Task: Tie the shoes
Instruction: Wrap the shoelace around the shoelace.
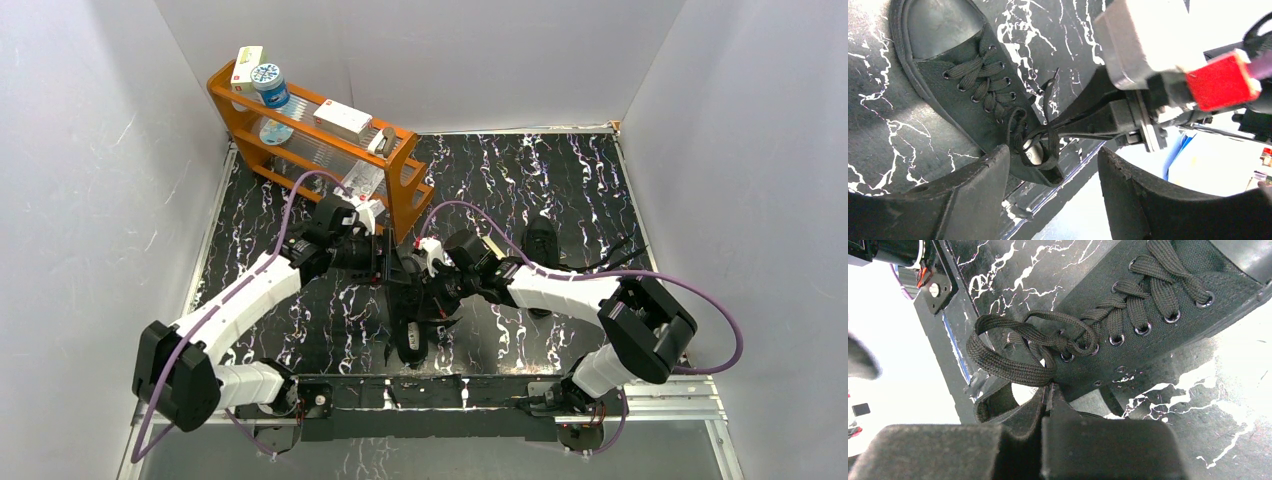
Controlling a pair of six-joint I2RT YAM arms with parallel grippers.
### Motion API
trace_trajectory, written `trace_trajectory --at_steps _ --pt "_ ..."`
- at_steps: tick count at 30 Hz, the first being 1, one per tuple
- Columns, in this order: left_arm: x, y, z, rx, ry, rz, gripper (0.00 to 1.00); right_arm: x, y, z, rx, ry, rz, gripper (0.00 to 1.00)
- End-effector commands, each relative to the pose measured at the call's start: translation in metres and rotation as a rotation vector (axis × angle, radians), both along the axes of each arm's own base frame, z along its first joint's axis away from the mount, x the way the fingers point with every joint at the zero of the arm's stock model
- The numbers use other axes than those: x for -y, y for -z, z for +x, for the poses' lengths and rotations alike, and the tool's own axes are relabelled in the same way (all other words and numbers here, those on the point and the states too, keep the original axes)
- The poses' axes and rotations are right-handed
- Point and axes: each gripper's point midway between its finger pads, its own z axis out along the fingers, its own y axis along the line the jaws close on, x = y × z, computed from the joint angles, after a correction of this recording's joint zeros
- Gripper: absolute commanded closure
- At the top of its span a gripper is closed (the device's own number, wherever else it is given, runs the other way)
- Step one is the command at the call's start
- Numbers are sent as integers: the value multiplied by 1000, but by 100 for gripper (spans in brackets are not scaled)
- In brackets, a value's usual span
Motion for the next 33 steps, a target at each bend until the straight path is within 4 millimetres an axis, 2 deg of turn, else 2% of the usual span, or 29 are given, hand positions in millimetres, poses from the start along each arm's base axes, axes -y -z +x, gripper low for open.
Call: trace_trajectory --at_steps 1,8,14,19,23,29,33 --pt "3 6 -3 -51 36 22 38 -13 -26 7 61 -24 84 100" --pt "9 20 -22 -105 85 57 38 -14 -27 9 69 -22 89 100" --pt "17 28 -34 -124 126 78 42 -16 -27 10 69 -23 91 100" --pt "11 35 -36 -117 117 126 44 -18 -27 11 69 -22 95 100" --pt "8 38 -36 -117 109 144 60 -18 -26 11 66 -22 92 100" --pt "-1 41 -37 -110 87 184 97 -19 -25 12 64 -18 89 100" --pt "-9 36 -44 -97 65 178 100 -18 -22 11 45 0 89 100"
